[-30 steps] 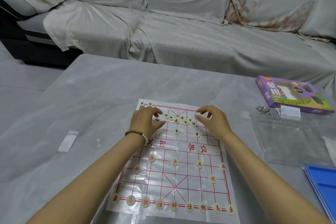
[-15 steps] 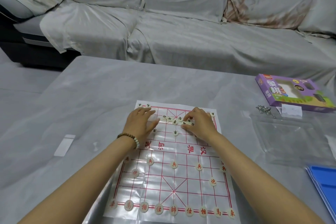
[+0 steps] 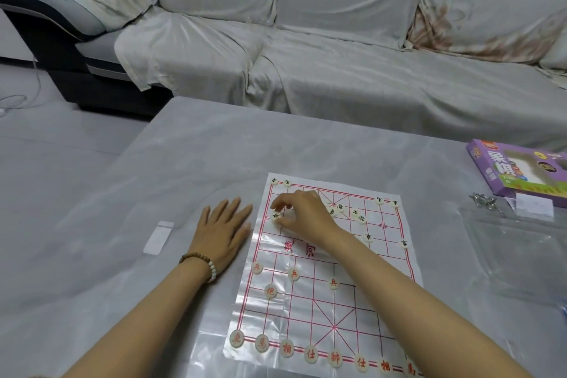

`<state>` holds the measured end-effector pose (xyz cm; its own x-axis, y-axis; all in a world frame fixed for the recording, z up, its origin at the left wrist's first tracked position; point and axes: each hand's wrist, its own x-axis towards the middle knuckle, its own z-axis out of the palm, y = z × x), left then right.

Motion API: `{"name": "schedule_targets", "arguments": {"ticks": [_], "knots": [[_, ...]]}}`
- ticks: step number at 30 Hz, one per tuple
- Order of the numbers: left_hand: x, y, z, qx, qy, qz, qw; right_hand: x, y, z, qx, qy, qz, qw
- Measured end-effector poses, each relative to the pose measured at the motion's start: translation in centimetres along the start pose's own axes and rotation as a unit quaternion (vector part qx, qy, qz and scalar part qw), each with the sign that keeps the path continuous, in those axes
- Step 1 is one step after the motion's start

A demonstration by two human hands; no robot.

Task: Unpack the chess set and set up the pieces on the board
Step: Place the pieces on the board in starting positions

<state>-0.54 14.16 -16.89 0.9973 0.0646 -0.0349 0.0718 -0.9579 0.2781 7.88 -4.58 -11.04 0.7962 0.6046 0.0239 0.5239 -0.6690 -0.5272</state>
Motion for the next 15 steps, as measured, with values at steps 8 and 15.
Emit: {"name": "schedule_targets", "arguments": {"ticks": [8, 15], "knots": [[0.0, 0.1, 0.3, -0.023, 0.033, -0.001, 0.999, -0.4, 0.5, 1.8, -0.046, 0.037, 0.008, 0.998], [0.0, 0.1, 0.4, -0.024, 0.036, -0.007, 0.999, 0.0, -0.1, 2.8, -0.111, 0.065, 0.025, 0.991]]}}
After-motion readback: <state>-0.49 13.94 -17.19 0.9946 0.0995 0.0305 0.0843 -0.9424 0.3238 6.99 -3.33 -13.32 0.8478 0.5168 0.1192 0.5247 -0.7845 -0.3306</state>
